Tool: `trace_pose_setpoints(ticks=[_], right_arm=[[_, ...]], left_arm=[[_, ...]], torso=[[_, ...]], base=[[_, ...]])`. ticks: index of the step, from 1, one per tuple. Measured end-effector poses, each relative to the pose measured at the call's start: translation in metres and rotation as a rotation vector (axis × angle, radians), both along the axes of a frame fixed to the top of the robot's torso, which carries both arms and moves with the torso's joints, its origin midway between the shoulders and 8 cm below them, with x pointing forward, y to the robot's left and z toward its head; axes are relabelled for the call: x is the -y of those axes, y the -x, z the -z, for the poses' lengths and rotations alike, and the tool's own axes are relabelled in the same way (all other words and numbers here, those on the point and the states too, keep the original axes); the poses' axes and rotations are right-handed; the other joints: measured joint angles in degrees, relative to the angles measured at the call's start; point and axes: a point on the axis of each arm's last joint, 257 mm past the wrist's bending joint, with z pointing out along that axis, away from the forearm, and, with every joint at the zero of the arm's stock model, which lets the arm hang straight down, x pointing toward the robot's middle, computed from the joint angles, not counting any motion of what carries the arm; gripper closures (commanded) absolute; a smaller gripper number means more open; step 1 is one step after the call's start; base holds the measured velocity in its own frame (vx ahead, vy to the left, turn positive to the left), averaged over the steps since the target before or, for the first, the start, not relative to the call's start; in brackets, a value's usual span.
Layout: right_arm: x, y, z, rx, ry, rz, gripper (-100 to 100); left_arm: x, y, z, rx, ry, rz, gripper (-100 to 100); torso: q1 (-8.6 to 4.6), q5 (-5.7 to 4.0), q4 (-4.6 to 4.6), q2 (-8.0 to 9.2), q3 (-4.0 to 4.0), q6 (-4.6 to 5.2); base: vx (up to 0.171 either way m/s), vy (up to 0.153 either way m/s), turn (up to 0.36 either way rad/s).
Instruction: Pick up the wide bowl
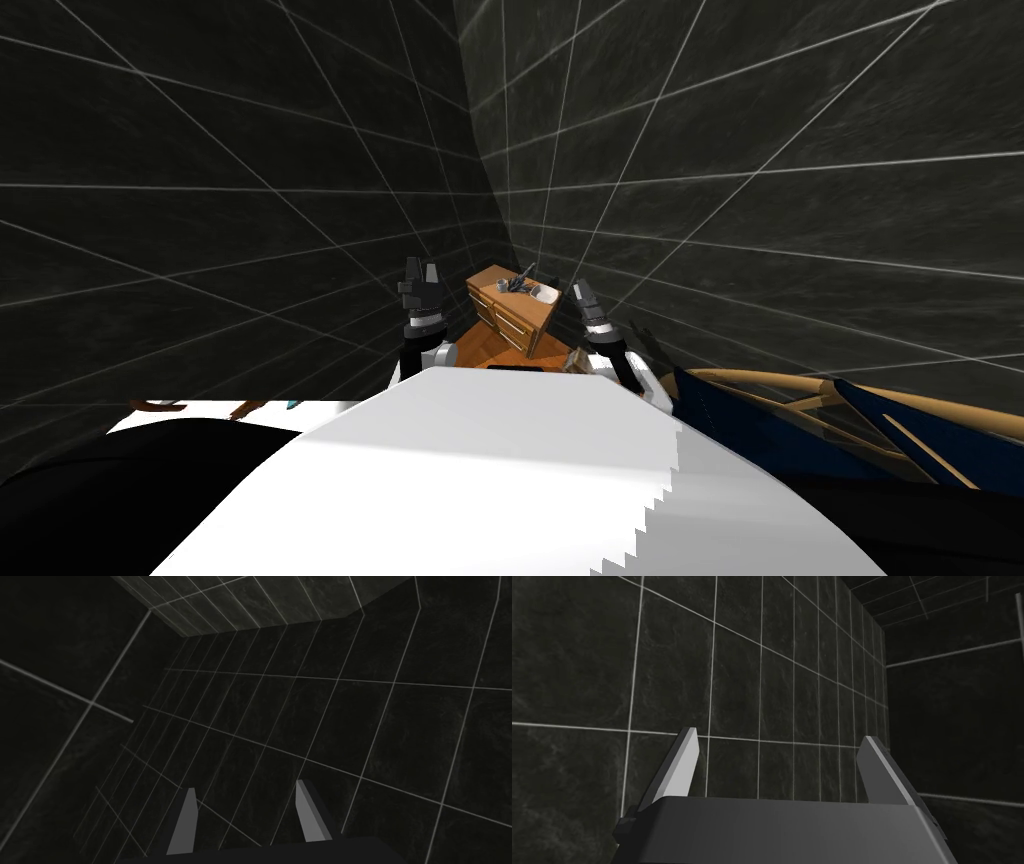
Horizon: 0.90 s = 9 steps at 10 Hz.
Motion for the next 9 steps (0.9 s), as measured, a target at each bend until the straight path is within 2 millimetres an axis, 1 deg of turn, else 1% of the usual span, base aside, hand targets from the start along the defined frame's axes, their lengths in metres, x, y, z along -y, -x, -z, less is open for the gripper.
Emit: trace_pose_setpoints(ticks=[1,2,3,4,5,6,8,9], right_arm=[[0.000,-0.002,0.007,-0.015,0.028,0.002,-100],[0.000,-0.009,0.017,-0.036,0.075,0.004,-100],[0.000,-0.014,0.033,-0.062,0.135,0.009,-100],[0.004,-0.018,0.045,-0.082,0.173,0.013,-100],[0.008,-0.023,0.059,-0.107,0.227,0.017,-100],[0.010,-0.026,0.074,-0.133,0.294,0.023,-100],[0.015,-0.031,0.090,-0.162,0.351,0.032,-100],[0.019,-0.034,0.104,-0.180,0.399,0.035,-100]], left_arm=[[0.000,0.000,0.000,0.000,0.000,0.000,0],[0.000,0.000,0.000,0.000,0.000,0.000,0],[0.000,0.000,0.000,0.000,0.000,0.000,0],[0.000,0.000,0.000,0.000,0.000,0.000,0],[0.000,0.000,0.000,0.000,0.000,0.000,0],[0.000,0.000,0.000,0.000,0.000,0.000,0],[0.000,0.000,0.000,0.000,0.000,0.000,0],[0.000,0.000,0.000,0.000,0.000,0.000,0]], torso=[[-0.13,-0.02,-0.01,-0.05,-0.03,0.02],[-0.12,-0.03,-0.02,-0.08,-0.04,0.00],[0.16,0.02,-0.01,-0.04,-0.03,0.00],[0.08,0.03,-0.02,-0.09,-0.05,0.02],[0.03,0.01,-0.02,-0.11,-0.06,0.01],[0.24,0.05,-0.02,-0.09,-0.05,0.00],[-0.19,-0.02,-0.04,-0.19,-0.11,0.03],[-0.16,-0.04,-0.05,-0.22,-0.13,0.01]], base=[[-0.044,0.090,0.065],[-0.060,0.178,0.103],[-0.037,0.144,0.015],[-0.032,0.126,0.055],[-0.044,0.195,0.110],[-0.028,0.150,0.022],[-0.001,0.067,0.034],[-0.001,0.157,0.115]])
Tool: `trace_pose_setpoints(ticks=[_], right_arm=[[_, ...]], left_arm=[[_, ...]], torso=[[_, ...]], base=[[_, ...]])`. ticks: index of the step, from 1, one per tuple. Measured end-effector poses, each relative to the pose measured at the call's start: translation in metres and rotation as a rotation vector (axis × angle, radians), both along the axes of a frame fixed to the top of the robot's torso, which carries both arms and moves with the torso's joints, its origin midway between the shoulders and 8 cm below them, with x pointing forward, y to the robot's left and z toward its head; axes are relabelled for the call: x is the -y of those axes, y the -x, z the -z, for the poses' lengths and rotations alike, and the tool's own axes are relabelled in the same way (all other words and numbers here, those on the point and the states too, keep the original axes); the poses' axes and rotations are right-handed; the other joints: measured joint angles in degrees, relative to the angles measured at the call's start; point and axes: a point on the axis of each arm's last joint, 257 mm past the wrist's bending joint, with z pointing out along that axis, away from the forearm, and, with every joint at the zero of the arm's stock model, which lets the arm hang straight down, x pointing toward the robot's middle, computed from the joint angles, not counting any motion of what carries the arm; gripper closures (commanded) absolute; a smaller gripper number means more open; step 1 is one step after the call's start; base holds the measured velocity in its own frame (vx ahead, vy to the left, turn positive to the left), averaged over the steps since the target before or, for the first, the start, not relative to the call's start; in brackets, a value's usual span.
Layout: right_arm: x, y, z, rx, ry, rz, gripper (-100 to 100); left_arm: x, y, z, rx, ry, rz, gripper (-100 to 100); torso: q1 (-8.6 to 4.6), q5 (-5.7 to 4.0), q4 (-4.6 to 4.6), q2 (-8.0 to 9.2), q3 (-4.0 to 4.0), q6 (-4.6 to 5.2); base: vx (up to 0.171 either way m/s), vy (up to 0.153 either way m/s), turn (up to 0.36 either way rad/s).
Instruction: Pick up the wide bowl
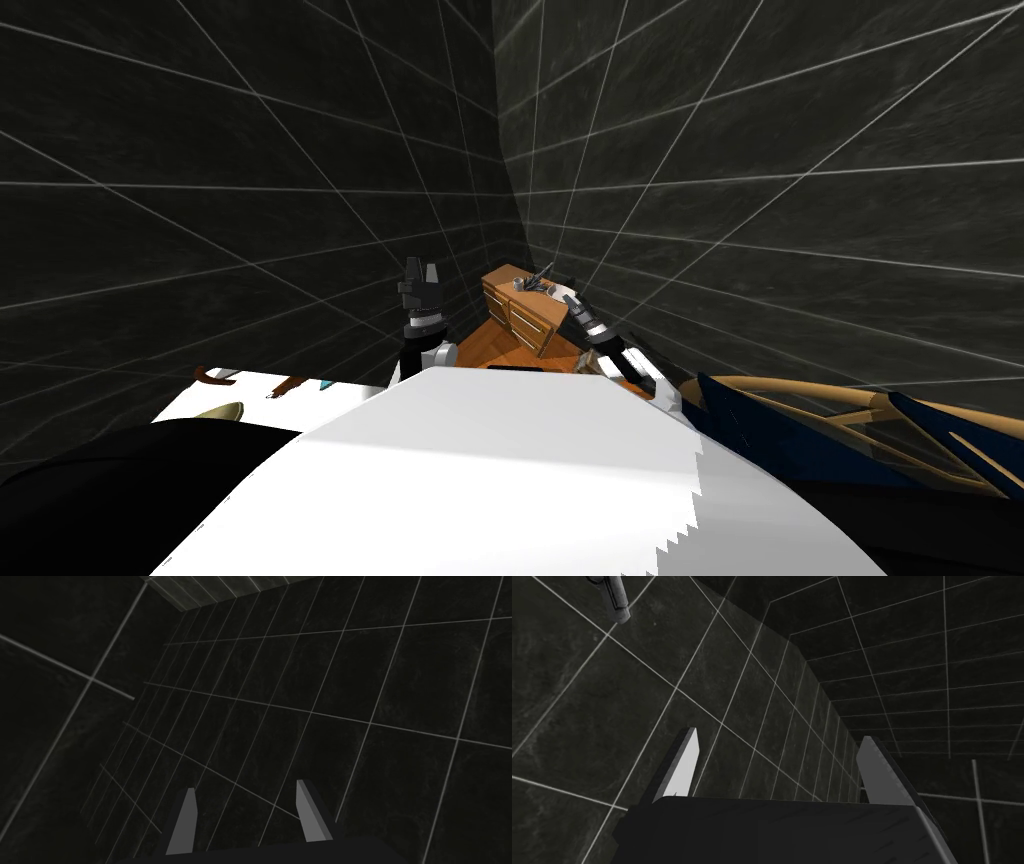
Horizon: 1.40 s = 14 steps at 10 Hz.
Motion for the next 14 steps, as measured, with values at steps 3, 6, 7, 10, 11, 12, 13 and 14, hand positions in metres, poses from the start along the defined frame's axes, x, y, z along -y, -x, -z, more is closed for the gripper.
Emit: trace_pose_setpoints(ticks=[3,6,7,10,11,12,13,14], right_arm=[[0.019,-0.007,0.041,-0.062,0.171,0.020,-100],[0.041,-0.015,0.069,-0.111,0.305,0.040,-100],[0.050,-0.015,0.079,-0.126,0.363,0.044,-100],[0.072,-0.019,0.104,-0.164,0.463,0.061,-100],[0.078,-0.019,0.111,-0.178,0.497,0.068,-100],[0.089,-0.019,0.119,-0.191,0.557,0.073,-100],[0.101,-0.019,0.125,-0.205,0.593,0.082,-100],[0.106,-0.018,0.131,-0.215,0.605,0.087,-100]], left_arm=[[0.000,0.000,0.000,0.000,0.000,0.000,0],[0.000,0.000,0.000,0.000,0.000,0.000,0],[0.000,0.000,0.000,0.000,0.000,0.000,0],[0.000,0.000,0.000,0.000,0.000,0.000,0],[0.000,0.000,0.000,0.000,0.000,0.000,0],[0.000,0.000,0.000,0.000,0.000,0.000,0],[0.000,0.000,0.000,0.000,0.000,0.000,0],[0.000,0.000,0.000,0.000,0.000,0.000,0]], torso=[[0.26,0.07,0.00,0.01,0.00,0.01],[0.11,0.04,0.00,-0.05,-0.03,0.02],[0.13,0.04,-0.03,-0.17,-0.09,0.01],[0.00,0.00,-0.02,-0.11,-0.06,0.00],[0.02,0.02,-0.02,-0.08,-0.05,0.03],[0.10,0.04,-0.03,-0.15,-0.08,0.01],[0.04,0.03,-0.03,-0.16,-0.09,0.03],[-0.13,-0.01,-0.02,-0.08,-0.05,0.03]], base=[[-0.001,0.138,0.032],[0.023,0.120,0.056],[0.049,0.089,0.030],[0.022,0.074,0.030],[0.047,0.116,0.063],[0.048,0.096,0.024],[0.019,0.041,-0.006],[0.038,0.078,0.073]])
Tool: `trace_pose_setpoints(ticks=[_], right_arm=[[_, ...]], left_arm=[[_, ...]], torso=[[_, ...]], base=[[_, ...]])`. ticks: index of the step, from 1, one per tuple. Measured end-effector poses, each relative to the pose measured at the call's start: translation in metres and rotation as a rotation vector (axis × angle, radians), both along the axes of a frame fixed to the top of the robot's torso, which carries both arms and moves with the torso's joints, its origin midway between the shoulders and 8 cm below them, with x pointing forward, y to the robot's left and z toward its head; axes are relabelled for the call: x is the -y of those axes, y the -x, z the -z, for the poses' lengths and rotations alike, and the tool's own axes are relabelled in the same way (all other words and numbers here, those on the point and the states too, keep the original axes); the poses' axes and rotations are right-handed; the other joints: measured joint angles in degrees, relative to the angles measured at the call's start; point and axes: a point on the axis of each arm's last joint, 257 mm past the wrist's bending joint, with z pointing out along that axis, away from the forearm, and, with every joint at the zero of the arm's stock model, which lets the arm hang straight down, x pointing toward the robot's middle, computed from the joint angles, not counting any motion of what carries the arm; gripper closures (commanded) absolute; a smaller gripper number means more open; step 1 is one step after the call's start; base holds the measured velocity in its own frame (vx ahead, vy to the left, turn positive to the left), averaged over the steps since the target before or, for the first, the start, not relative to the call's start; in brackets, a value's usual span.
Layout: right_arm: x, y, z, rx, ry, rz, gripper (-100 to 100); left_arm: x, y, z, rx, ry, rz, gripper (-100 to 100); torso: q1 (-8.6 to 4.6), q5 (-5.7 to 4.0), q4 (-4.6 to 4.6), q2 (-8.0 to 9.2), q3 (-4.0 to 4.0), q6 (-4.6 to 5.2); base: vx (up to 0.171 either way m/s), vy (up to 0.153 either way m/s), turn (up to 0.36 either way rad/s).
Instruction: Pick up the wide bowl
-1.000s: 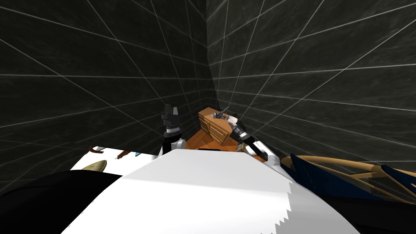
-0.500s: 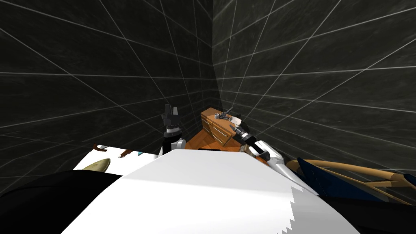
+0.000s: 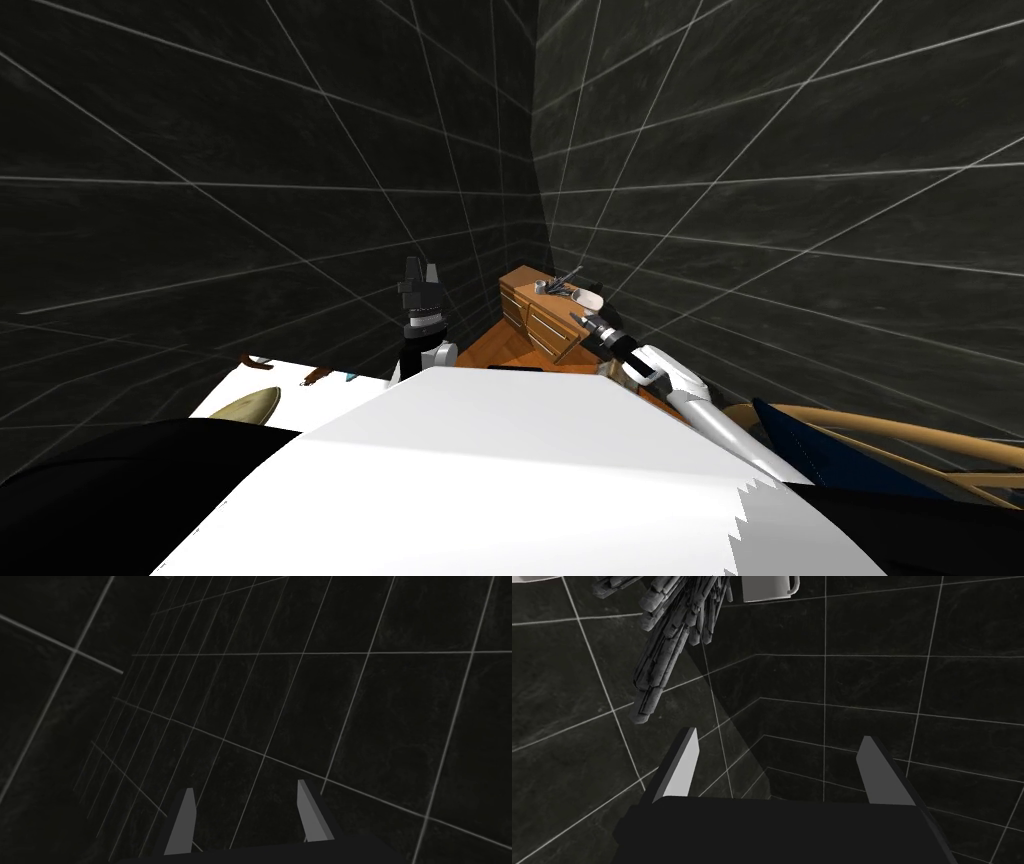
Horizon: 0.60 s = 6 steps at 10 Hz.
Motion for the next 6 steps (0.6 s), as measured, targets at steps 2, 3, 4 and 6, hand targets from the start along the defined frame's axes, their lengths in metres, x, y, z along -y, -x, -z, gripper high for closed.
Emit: trace_pose_setpoints(ticks=[2,3,4,6], right_arm=[[0.021,0.002,0.018,-0.028,0.086,0.011,-100],[0.038,0.002,0.025,-0.046,0.146,0.015,-100],[0.048,0.004,0.032,-0.061,0.182,0.024,-100],[0.084,0.008,0.052,-0.104,0.322,0.038,-100]], left_arm=[[0.000,0.000,0.000,0.000,0.000,0.000,0],[0.000,0.000,0.000,0.000,0.000,0.000,0],[0.000,0.000,0.000,0.000,0.000,0.000,0],[0.000,0.000,0.000,0.000,0.000,0.000,0]], torso=[[0.10,0.02,-0.01,-0.06,-0.04,0.00],[0.23,0.05,-0.02,-0.12,-0.06,-0.02],[0.19,0.04,-0.02,-0.11,-0.06,0.00],[0.22,0.05,-0.06,-0.31,-0.17,-0.02]], base=[[0.052,0.104,0.039],[0.056,0.103,0.019],[0.082,0.107,0.053],[0.099,0.100,0.048]])
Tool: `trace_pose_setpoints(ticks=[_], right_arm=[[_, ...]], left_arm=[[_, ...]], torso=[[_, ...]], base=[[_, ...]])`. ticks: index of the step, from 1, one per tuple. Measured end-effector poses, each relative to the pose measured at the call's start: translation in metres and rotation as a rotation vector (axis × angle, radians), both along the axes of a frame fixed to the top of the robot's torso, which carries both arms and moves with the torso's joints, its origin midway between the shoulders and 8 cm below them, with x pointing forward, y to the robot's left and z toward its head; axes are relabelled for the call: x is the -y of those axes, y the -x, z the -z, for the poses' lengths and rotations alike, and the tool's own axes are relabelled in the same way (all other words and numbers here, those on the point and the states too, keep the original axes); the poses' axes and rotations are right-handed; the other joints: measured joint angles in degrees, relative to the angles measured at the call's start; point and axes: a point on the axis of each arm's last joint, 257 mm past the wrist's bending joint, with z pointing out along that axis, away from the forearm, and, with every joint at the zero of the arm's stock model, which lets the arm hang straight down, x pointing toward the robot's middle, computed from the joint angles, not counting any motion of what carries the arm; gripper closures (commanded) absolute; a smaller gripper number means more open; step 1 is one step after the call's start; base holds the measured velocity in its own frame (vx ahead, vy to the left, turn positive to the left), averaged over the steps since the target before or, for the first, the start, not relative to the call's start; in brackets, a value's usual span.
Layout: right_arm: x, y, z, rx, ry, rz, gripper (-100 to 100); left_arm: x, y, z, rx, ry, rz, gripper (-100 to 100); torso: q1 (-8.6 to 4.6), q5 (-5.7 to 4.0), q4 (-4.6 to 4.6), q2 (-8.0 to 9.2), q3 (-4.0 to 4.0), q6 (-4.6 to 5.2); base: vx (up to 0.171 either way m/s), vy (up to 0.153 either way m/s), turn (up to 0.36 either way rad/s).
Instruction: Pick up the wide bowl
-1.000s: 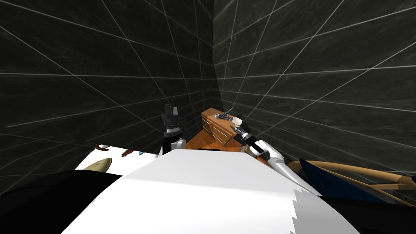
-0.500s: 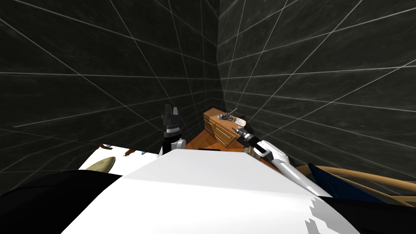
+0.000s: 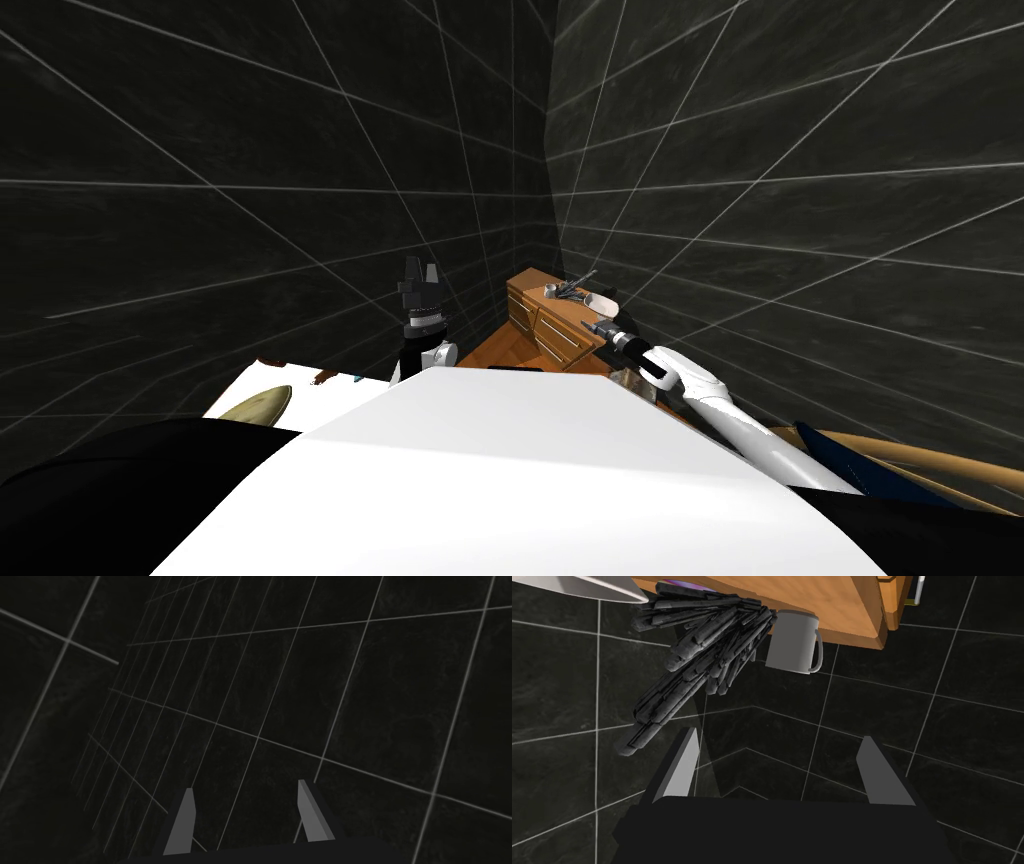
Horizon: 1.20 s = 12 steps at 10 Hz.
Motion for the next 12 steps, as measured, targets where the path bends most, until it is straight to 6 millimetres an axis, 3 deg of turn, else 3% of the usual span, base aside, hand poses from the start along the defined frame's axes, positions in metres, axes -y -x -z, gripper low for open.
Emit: trace_pose_setpoints(ticks=[3,5,8,10,12], right_arm=[[0.045,0.013,0.017,-0.056,0.143,0.031,-100],[0.064,0.011,0.020,-0.076,0.203,0.036,-100],[0.096,0.024,0.027,-0.116,0.316,0.047,-100],[0.106,0.027,0.033,-0.130,0.333,0.058,-100],[0.137,0.038,0.045,-0.175,0.439,0.065,-100]], left_arm=[[0.000,0.000,0.000,0.000,0.000,0.000,0],[0.000,0.000,0.000,0.000,0.000,0.000,0],[0.000,0.000,0.000,0.000,0.000,0.000,0],[0.000,0.000,0.000,0.000,0.000,0.000,0],[0.000,0.000,0.000,0.000,0.000,0.000,0]], torso=[[-0.12,-0.03,0.04,0.20,0.11,0.02],[-0.24,-0.05,0.05,0.22,0.13,0.00],[-0.19,-0.05,0.04,0.20,0.10,0.02],[-0.37,-0.09,0.08,0.38,0.21,0.02],[-0.23,-0.06,0.02,0.09,0.05,0.01]], base=[[0.048,0.066,0.019],[0.062,0.050,0.039],[0.056,0.052,0.015],[0.039,0.016,0.019],[0.133,0.075,0.051]])
